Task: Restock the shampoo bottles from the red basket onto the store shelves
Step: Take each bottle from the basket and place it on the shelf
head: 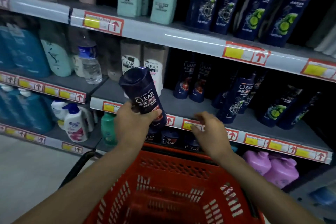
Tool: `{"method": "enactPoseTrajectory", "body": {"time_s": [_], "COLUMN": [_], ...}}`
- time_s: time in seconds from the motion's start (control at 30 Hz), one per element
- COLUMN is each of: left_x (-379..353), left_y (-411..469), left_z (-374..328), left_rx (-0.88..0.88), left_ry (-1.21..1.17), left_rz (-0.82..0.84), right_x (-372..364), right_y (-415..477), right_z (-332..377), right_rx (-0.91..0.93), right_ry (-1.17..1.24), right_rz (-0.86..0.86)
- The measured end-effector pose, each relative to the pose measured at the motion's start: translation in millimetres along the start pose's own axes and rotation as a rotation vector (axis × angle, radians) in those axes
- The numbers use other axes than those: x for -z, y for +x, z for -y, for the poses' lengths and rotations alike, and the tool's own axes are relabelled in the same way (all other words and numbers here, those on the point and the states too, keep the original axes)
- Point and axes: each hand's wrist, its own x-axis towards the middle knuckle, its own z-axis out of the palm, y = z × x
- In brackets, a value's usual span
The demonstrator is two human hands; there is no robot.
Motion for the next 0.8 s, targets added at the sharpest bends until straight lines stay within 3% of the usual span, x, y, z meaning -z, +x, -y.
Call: {"method": "enactPoseTrajectory", "body": {"time_s": [0.13,0.4,0.8], "left_x": [8,16,43], "left_y": [5,23,53], "left_z": [-2,-7,-9], "left_rx": [-0.005,0.033,0.045], "left_ry": [0.01,-0.023,-0.039], "left_rz": [0.062,0.071,0.084], "right_x": [-19,-67,-87], "right_y": [51,126,152], "right_z": [17,34,46], "right_rx": [-0.073,-0.444,-0.557], "right_ry": [0.049,0.093,-0.009], "right_rz": [-0.092,-0.155,-0.284]}}
